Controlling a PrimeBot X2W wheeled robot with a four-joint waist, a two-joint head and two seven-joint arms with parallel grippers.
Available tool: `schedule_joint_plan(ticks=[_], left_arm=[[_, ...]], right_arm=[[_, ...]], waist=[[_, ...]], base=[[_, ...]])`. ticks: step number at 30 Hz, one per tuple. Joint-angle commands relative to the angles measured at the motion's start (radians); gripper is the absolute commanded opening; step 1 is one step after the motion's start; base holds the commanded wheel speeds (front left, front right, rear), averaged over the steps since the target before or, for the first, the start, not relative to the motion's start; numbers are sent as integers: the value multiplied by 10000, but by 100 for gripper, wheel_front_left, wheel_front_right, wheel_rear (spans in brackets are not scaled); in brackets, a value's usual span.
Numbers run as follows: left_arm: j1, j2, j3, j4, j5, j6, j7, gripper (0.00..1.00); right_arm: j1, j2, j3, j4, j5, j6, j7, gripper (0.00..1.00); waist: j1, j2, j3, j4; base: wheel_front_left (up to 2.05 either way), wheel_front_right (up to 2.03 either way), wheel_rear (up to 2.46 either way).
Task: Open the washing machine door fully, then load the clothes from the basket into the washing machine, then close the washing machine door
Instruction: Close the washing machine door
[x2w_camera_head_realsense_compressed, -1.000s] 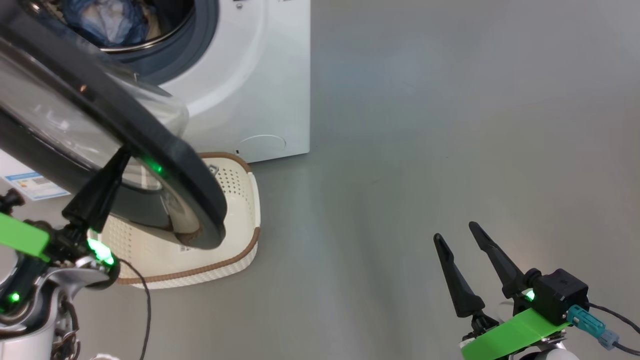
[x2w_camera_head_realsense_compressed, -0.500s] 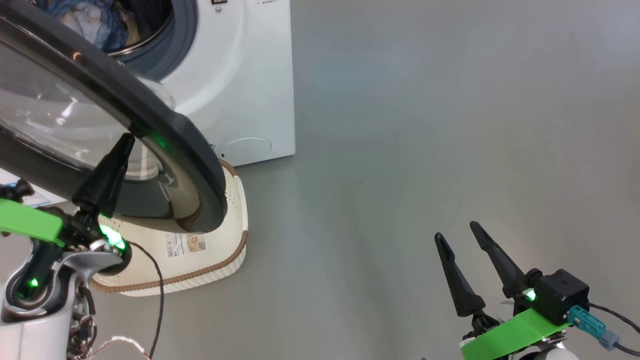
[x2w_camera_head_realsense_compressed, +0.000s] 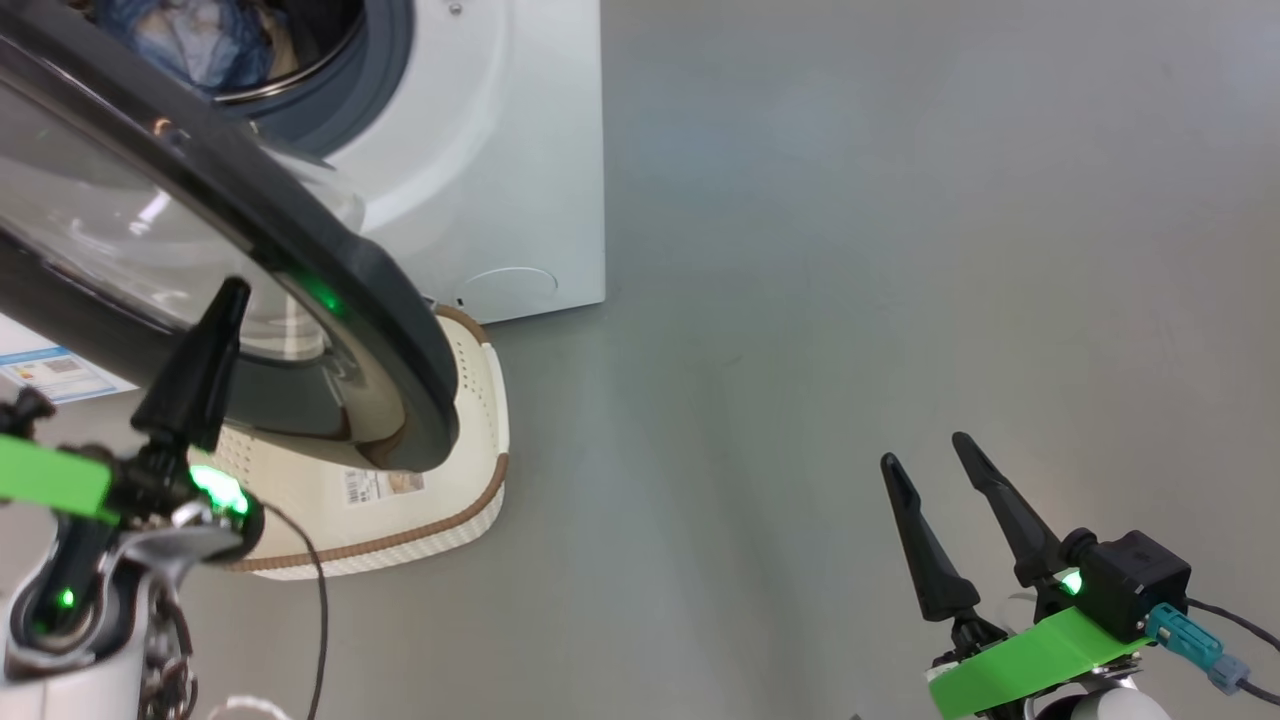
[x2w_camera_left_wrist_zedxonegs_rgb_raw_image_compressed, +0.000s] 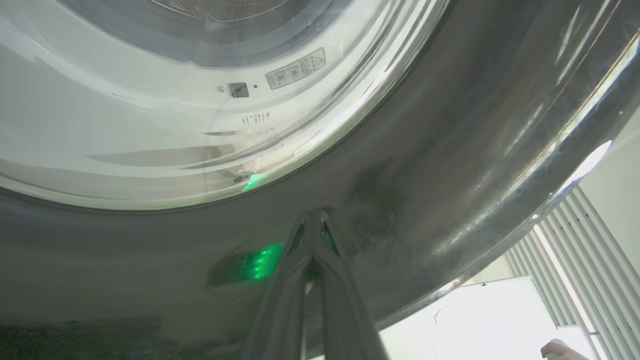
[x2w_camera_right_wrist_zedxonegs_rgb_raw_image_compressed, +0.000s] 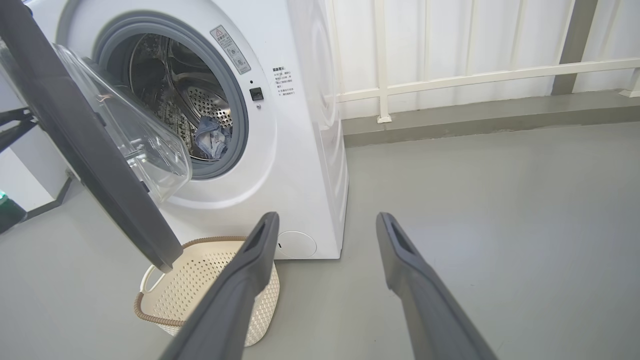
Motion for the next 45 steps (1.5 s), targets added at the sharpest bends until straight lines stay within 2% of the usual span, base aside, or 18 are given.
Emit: schedule_joint_plan(ticks=[1, 6, 7, 8, 10, 20, 28, 34, 39, 42, 44, 45], left_arm=[[126, 248, 397, -368, -71, -99, -48, 0], [806, -6, 851, -997, -268, -114, -198, 0], [941, -55, 946, -1143, -228, -114, -284, 11], [1074, -126, 1046, -1282, -199, -115, -400, 37], [1334, -274, 1185, -1538, -148, -116, -616, 100], [2636, -669, 1317, -2611, 281, -118, -2305, 100], [3597, -693, 1067, -3437, 1293, -118, -4666, 100], [4420, -575, 327, -3752, 5030, -8, -6478, 100], [4682, 40, -527, -3720, 8706, 780, -7484, 100], [4755, 331, -979, -3612, 10324, 1319, -7704, 100], [4763, 353, -1103, -3587, 10671, 1457, -7751, 100], [4802, 531, -1239, -3514, 11239, 1663, -7775, 100]], right_arm=[[-199, -23, 161, -221, -24, 16, -90, 100], [-150, -33, 70, -206, -51, 16, -87, 100], [-142, -41, 64, -207, -57, 16, -80, 100], [-133, -52, 62, -208, -66, 16, -75, 100], [-106, -61, 29, -214, -83, 16, -62, 100], [54, -105, 0, -245, -96, 16, 45, 100], [231, -138, 23, -250, -100, 16, 148, 100], [431, -157, -70, -340, -118, 16, 228, 100], [508, -177, -76, -435, -159, 16, 328, 100], [552, -193, -73, -475, -172, 16, 374, 100], [570, -199, -72, -485, -172, 16, 387, 100], [593, -206, -69, -490, -172, 16, 401, 100]], waist=[[0, -1, -23, 62], [0, -1, -108, 273], [0, -1, -127, 314], [0, -1, -150, 355], [0, -1, -193, 452], [0, -1, -504, 836], [0, -1, -826, 923], [0, -1, -1009, 1002], [0, -1, -1074, 1088], [0, -1, -1127, 1129], [0, -1, -1151, 1138], [0, -1, -1187, 1144]], base=[[0, 0, 0], [0, 0, 0], [0, 0, 0], [0, 0, 0], [0, 0, 0], [0, 0, 0], [0, 0, 0], [0, 0, 0], [0, 0, 0], [0, 0, 0], [0, 0, 0], [0, 0, 0]])
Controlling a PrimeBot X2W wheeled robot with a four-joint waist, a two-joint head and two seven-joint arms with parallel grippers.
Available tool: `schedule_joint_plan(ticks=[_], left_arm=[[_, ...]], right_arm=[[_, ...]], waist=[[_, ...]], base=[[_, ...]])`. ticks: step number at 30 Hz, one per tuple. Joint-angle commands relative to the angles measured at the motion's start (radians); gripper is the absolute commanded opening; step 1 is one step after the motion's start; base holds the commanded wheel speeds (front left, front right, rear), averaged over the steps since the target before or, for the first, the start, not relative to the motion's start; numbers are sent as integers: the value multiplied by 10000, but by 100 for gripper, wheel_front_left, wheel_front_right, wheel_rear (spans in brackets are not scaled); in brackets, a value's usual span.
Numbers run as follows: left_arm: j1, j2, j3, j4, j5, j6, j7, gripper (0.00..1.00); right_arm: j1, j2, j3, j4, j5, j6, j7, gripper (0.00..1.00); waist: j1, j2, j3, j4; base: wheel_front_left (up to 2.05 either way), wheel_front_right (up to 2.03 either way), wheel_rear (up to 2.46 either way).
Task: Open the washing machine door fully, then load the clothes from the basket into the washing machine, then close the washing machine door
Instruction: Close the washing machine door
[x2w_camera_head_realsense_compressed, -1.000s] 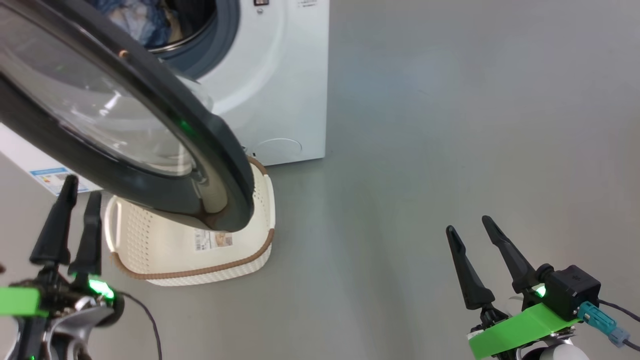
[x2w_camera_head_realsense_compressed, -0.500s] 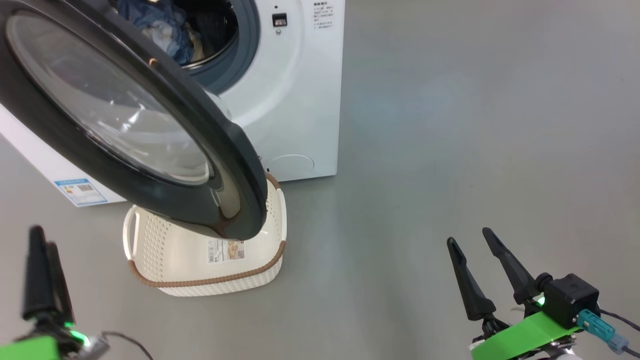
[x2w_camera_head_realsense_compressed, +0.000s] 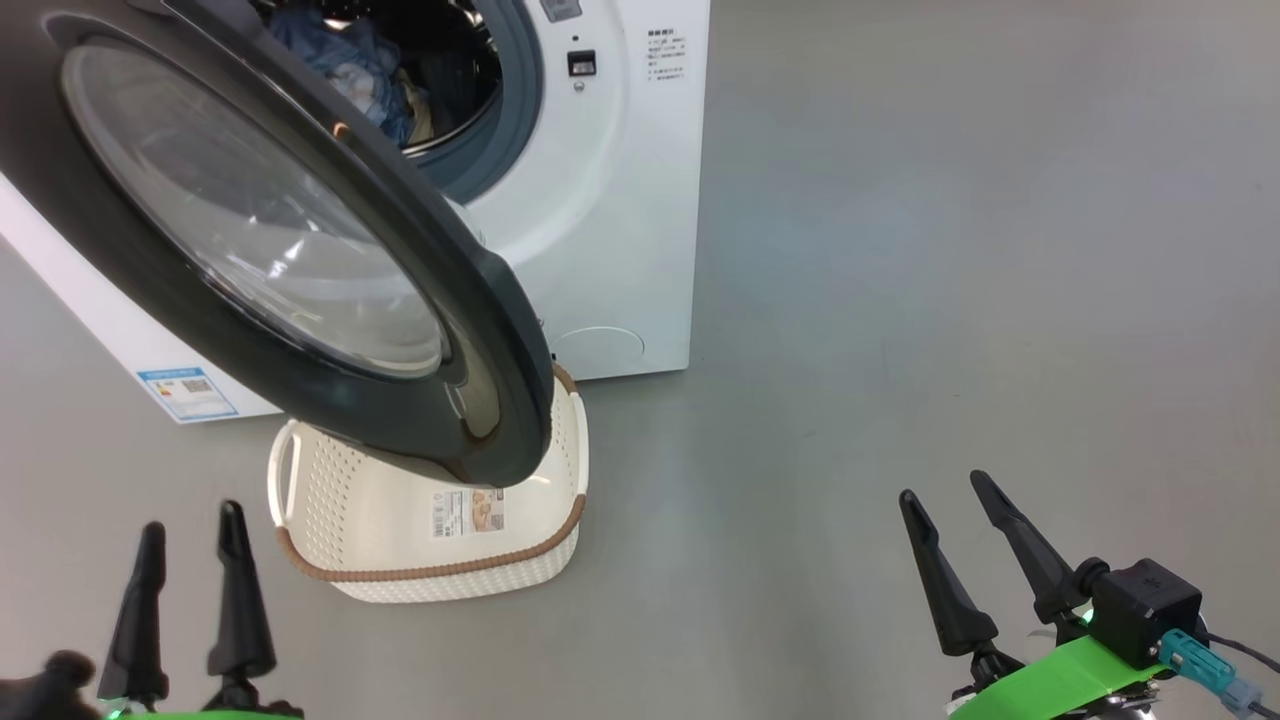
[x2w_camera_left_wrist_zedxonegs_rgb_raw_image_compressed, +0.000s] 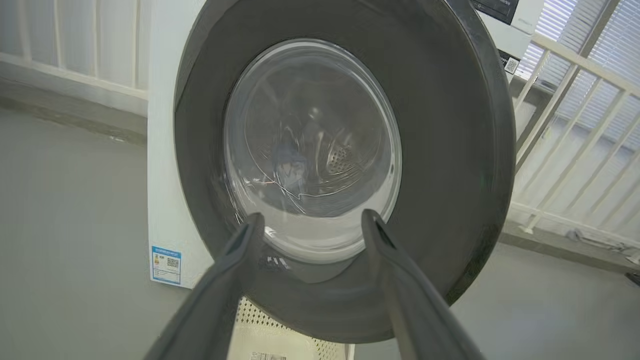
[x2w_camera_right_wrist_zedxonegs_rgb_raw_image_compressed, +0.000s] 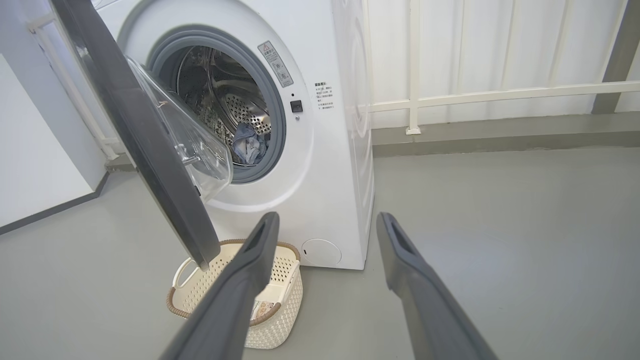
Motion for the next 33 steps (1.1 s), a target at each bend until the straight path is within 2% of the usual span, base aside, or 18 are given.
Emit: schedule_joint_plan(ticks=[1, 5, 9, 33], left_arm=[[-102, 235, 295, -178, 149, 116, -70, 100], [-5, 623, -186, 13, 1539, 647, -35, 100], [182, 833, -475, 219, 2195, 929, 110, 100], [433, 756, -853, 132, 2387, 1302, 289, 100]], right_arm=[[-27, -88, 200, -289, -139, 16, 35, 100], [95, -106, 167, -314, -144, 16, 92, 100], [232, -99, 105, -329, -176, 16, 152, 100], [569, 106, -190, -586, -389, 16, 352, 100]], waist=[[0, 0, -33, 8], [0, 0, -163, 43], [0, 0, -309, 42], [0, 0, -565, -67]], base=[[0, 0, 0], [0, 0, 0], [0, 0, 0], [0, 0, 0]])
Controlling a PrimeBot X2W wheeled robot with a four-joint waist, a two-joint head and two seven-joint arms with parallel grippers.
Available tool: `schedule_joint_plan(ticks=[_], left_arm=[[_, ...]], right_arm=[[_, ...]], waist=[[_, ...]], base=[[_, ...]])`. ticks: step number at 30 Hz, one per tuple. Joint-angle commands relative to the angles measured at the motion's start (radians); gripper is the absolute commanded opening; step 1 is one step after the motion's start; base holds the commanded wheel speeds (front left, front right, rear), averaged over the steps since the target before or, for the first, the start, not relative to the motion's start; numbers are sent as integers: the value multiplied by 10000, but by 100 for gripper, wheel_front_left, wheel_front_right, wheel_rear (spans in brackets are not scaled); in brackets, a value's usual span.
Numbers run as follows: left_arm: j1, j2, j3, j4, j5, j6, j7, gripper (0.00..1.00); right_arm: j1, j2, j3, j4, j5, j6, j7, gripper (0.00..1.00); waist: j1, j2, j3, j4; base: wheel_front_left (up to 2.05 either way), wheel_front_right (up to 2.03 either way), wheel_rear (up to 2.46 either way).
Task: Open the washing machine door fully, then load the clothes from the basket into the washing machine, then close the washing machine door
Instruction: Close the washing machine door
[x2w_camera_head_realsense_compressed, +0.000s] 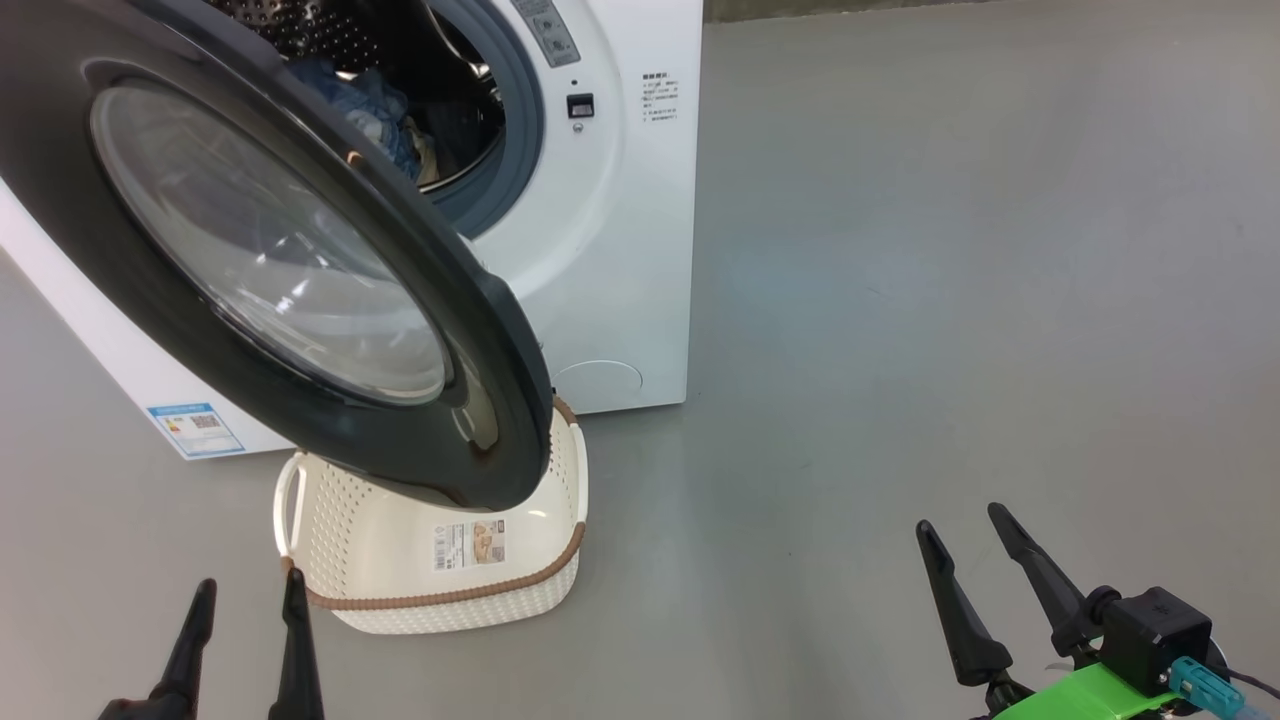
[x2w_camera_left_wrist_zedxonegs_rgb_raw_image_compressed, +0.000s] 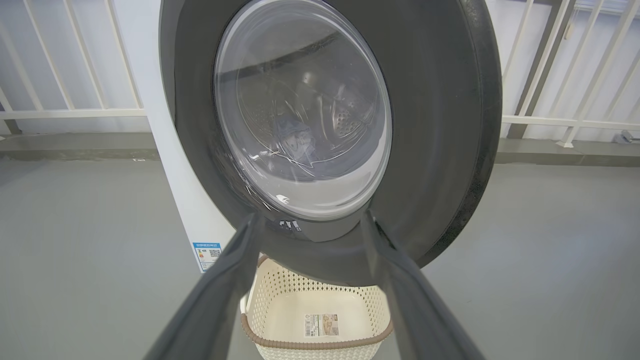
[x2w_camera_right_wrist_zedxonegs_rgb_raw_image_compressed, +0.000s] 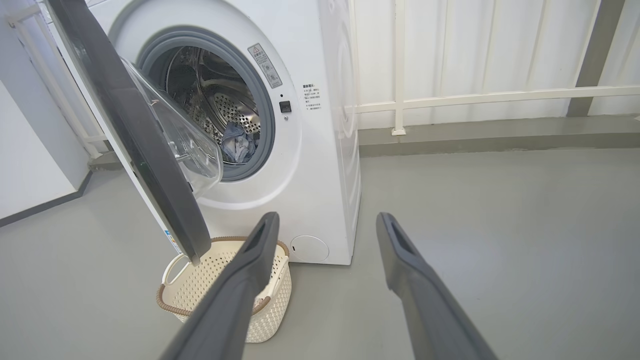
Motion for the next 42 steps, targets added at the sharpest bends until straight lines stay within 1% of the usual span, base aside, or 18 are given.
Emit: schedule_joint_plan(ticks=[1, 7, 8, 9, 10, 11, 31, 36, 42], left_arm=[[-173, 122, 284, -291, 55, 110, -1, 100], [-139, 115, 231, -315, 73, 216, 47, 100], [-137, 112, 221, -324, 75, 228, 48, 100], [-135, 110, 211, -331, 77, 238, 51, 100], [-135, 110, 211, -331, 77, 238, 51, 100], [-136, 106, 197, -337, 79, 247, 56, 100], [-238, 98, 1, -400, 122, 396, 54, 100], [-426, 62, -75, -396, 140, 407, 27, 100], [-748, -21, -213, -334, 153, 357, -61, 100]], right_arm=[[-54, -39, 196, -311, -46, 16, 21, 100], [-21, -35, 207, -305, -44, 16, 27, 100], [-18, -33, 203, -308, -39, 16, 29, 74], [-14, -26, 185, -308, -33, 16, 32, 31], [-14, -26, 185, -308, -33, 16, 32, 31], [-9, -21, 167, -308, -29, 16, 37, 0], [-111, -43, 172, -259, 34, 16, 185, 0], [-634, -218, 383, 236, 102, 16, 118, 0], [-2019, -457, 728, 1394, 227, 16, -155, 0]], waist=[[0, 0, 1, -6], [0, 0, -57, -17], [0, 0, -63, -15], [0, 0, -69, -11], [0, 0, -69, -11], [0, 0, -74, -4], [0, 0, 66, 109], [0, 0, 237, 277], [0, 0, 585, 708]], base=[[0, 0, 0], [0, 0, 0], [0, 0, 0], [0, 0, 0], [0, 0, 0], [0, 0, 0], [0, 0, 0], [0, 0, 0], [0, 0, 0]])
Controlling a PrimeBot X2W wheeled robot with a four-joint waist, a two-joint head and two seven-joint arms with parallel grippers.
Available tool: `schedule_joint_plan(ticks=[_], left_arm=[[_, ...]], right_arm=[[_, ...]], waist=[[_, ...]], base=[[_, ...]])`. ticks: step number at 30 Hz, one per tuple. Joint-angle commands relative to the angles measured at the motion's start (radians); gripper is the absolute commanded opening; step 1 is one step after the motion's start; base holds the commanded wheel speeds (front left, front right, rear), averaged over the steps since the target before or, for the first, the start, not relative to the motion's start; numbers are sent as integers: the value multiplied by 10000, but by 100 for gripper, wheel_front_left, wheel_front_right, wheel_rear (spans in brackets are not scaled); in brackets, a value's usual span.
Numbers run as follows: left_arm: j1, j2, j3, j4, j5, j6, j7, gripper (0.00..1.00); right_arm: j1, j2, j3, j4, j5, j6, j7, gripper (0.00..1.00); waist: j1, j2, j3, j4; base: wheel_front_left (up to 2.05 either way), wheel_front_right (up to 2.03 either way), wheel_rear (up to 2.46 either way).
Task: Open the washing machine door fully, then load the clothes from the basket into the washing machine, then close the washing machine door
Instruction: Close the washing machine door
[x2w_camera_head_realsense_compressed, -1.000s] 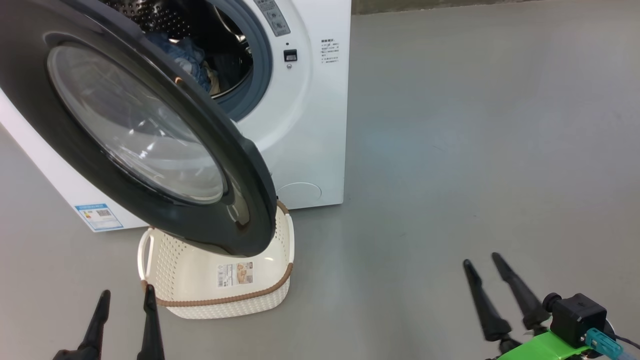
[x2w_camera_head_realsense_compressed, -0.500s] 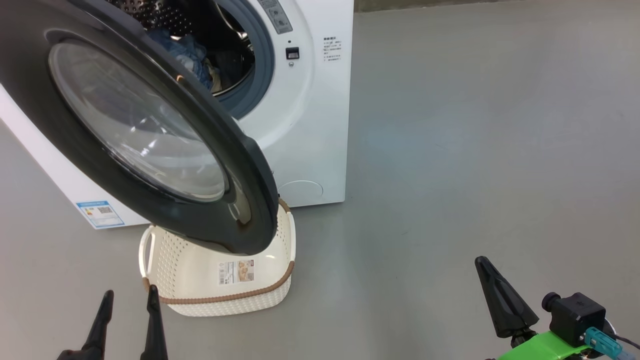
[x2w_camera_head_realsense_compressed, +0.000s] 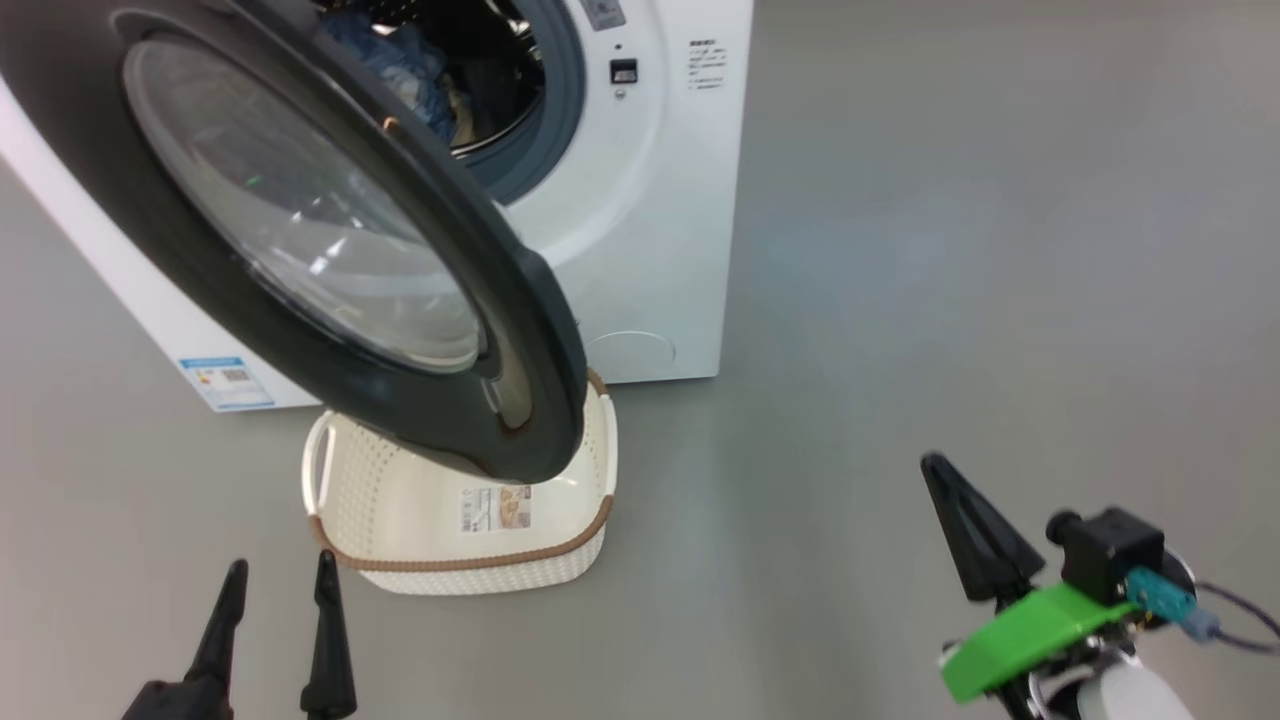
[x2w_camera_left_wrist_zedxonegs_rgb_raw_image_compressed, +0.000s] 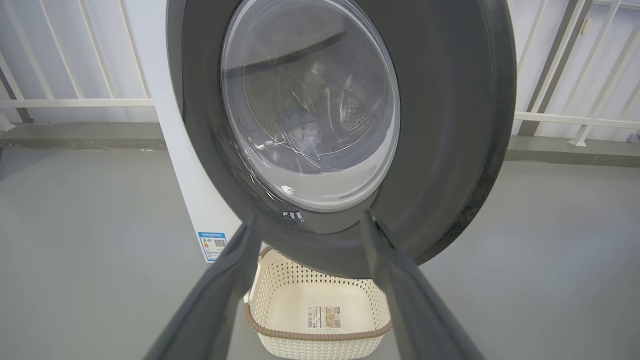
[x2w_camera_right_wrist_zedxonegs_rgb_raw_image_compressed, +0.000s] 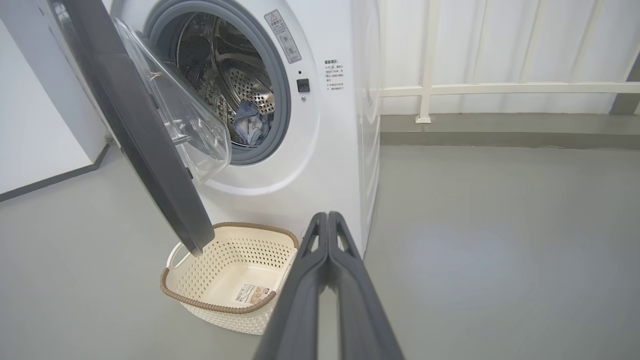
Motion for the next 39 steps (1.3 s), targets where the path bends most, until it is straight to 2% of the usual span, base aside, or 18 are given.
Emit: schedule_joint_plan(ticks=[1, 11, 22, 26, 33, 39], left_arm=[[-557, 77, 303, -212, 107, -5, -107, 100], [-1288, -135, 5, 127, 132, -218, -357, 100], [-1740, -296, -109, 543, 56, -400, -569, 100], [-1785, -295, -102, 630, 76, -408, -630, 100], [-1757, -294, -41, 661, 62, -388, -705, 100], [-1788, -280, -79, 639, 91, -403, -735, 100]], right_arm=[[-678, -112, 340, 21, 189, 16, -166, 0], [-3434, -366, 963, 2499, 459, 16, -746, 0], [-5953, -202, 1472, 4235, 673, 16, -1148, 0], [-6618, -129, 1591, 3711, 751, 16, -1213, 0], [-7026, 134, 1959, 1268, 699, 16, -1198, 0], [-6556, 322, 3098, -625, 762, 16, -233, 0]], waist=[[0, 0, 240, 328], [0, 0, 789, 1491], [0, 0, 960, 2118], [0, 0, 939, 2185], [0, 0, 793, 2141], [0, 0, 788, 2175]], base=[[0, 0, 0], [0, 0, 0], [0, 0, 0], [0, 0, 0], [0, 0, 0], [0, 0, 0]])
